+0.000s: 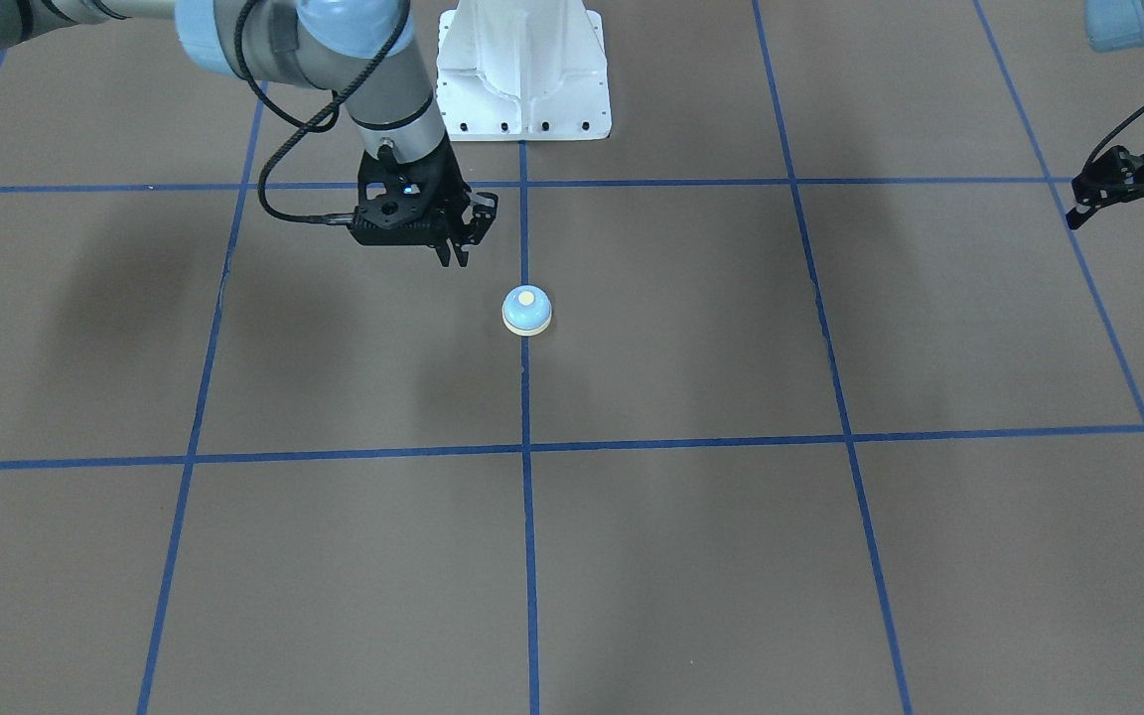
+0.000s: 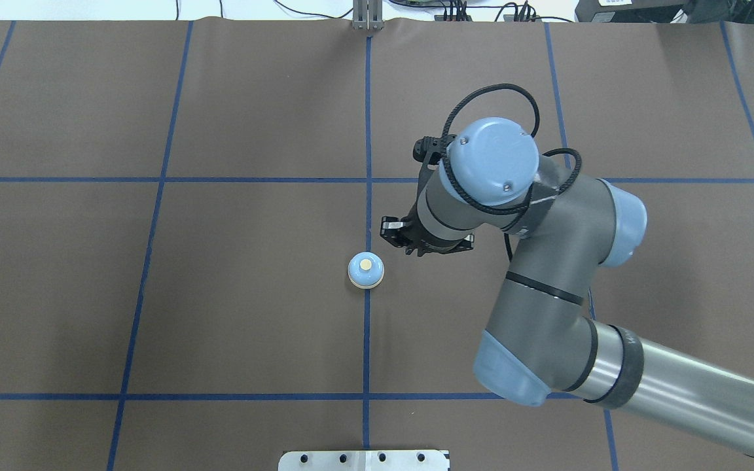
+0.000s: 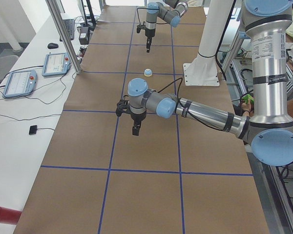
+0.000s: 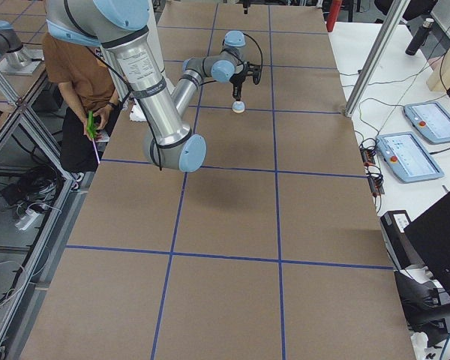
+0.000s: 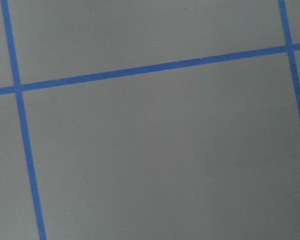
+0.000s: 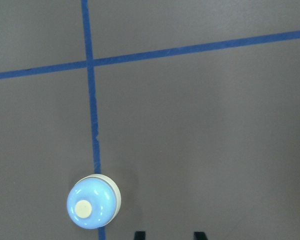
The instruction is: Place and press bell with both arms
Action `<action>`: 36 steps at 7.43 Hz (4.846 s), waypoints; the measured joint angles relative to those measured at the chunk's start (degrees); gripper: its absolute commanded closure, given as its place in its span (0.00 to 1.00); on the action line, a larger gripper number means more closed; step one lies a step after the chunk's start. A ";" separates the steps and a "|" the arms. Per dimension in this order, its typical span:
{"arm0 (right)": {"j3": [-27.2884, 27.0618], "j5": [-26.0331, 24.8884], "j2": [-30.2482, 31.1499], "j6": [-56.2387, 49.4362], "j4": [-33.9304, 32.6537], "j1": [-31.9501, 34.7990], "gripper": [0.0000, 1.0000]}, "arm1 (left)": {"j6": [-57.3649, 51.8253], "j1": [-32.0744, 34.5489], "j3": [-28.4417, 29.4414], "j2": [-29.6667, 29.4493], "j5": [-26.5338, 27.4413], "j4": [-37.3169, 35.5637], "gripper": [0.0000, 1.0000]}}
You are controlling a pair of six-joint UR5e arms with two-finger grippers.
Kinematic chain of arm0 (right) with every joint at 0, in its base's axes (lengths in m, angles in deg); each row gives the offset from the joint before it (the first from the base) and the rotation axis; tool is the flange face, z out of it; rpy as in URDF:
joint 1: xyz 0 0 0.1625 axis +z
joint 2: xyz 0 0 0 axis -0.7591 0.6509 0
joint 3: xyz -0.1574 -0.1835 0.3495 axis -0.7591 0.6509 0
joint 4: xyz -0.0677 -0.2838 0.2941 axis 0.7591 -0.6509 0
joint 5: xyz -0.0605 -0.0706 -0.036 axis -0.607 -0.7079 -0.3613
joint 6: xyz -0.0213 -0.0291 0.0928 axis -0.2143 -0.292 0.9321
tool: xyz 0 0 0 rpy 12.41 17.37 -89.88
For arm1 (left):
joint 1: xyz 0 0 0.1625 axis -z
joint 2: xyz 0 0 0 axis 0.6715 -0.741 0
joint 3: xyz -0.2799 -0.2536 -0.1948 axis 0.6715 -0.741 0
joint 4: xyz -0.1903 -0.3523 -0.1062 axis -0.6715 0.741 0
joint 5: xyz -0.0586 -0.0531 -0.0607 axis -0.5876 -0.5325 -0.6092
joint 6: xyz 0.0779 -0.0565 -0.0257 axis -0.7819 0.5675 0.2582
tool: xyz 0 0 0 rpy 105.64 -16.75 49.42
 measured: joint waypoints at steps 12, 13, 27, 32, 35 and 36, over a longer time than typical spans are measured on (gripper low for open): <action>16.81 -0.23 -7.76 4.62 8.82 -3.14 1.00 | -0.80 0.63 -0.75 1.18 2.44 0.01 0.00; 16.82 -0.23 -7.73 4.62 8.79 -3.26 1.00 | -0.81 0.66 -0.84 1.18 2.44 0.01 0.00; -8.88 13.19 23.99 -14.92 8.83 16.01 0.86 | -5.92 2.07 -1.38 4.26 1.86 0.18 0.00; -9.01 24.64 46.09 -59.44 9.06 43.63 0.27 | -15.13 7.26 -0.70 9.07 -2.22 0.31 0.00; -8.56 26.38 52.41 -69.42 9.09 53.21 0.00 | -19.22 10.39 -0.02 10.77 -4.49 0.03 0.00; -8.44 26.95 53.53 -71.20 9.05 54.95 0.00 | -18.85 10.76 0.19 10.29 -4.77 -0.92 0.00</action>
